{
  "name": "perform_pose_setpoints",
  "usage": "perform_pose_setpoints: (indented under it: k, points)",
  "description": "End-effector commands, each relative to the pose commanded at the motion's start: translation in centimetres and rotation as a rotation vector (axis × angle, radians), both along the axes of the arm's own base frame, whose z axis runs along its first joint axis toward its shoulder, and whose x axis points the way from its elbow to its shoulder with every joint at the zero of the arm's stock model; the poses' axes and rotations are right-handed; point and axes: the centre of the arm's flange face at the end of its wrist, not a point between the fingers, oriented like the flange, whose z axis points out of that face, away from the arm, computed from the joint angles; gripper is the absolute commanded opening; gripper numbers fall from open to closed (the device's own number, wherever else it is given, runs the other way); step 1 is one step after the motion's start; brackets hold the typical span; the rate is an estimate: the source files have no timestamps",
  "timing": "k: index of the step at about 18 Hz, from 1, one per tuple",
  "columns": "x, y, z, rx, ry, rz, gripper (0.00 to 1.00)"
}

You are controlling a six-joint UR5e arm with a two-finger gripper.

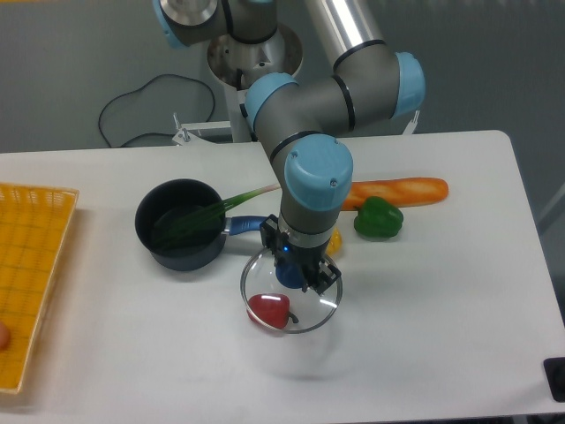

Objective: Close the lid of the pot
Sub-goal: 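Hold the glass lid by its blue knob and lift it slightly, then carry the glass lid over to the dark blue saucepan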

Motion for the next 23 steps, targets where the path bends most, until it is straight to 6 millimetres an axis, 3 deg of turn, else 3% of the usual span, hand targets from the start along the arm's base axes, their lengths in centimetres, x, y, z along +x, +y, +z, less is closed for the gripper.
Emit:
perform_pose_setpoints:
  k: [10,18,21,23]
  points:
    - [0.0,-0.2,0.2,-0.019,0.018,-0.002,0.37]
    - [1.3,-0.7,0.9,-0.096,0.060,-0.023,0.37]
    - [2.6,-1.7,2.9,-0.136,0.087,-0.034,0.37]
    - [5.2,-1.0,4.4,-0.143,0.088,-0.066,0.37]
